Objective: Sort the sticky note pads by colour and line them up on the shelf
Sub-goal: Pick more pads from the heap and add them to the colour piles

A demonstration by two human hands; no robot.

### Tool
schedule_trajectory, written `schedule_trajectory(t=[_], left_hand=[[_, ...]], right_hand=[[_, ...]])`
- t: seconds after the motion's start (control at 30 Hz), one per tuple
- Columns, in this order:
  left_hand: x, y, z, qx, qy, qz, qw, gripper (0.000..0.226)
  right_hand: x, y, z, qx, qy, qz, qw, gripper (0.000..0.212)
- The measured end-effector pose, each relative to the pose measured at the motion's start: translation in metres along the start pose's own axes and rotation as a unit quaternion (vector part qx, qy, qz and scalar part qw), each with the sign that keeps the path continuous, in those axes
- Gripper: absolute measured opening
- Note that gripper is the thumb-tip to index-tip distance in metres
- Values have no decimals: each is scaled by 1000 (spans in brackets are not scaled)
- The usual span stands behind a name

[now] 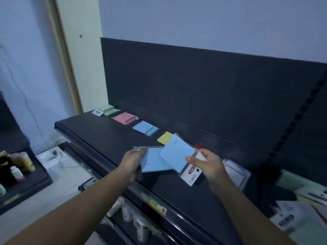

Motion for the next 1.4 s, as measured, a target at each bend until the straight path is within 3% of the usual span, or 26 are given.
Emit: schedule_trajectory(t=[0.27,0.5,0.67,0.93,1.03,1.27,1.4], left_hand=[[40,107,50,-45,8,21,999,16],[89,147,73,-36,31,25,999,13],[141,129,81,-46,73,4,996,9],[214,91,104,17,64,-30,997,10],[237,80,118,28,58,-33,997,14],[286,56,123,199,4,-46,979,36],[310,45,121,243,-22,-46,969,35]], right_hand=[[53,-137,0,175,-98,44,979,14],[75,-183,32,95,-114,138,979,10],[105,-176,42,93,-171,152,969,7],[188,-160,46,92,-149,122,977,19],[213,-155,50,91,-129,112,981,14],[249,-164,71,56,-150,130,979,11],[263,-177,78,23,-116,178,977,20]])
Point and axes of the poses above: each hand's wrist, its own x-axis towards the middle knuckle, its own y-axis out of the back of the hand, z = x × y, the point moved 1 cm from there along x, towards the middle knuckle, and after that the axes turned 8 degrees about y, right-handed, at the moved point
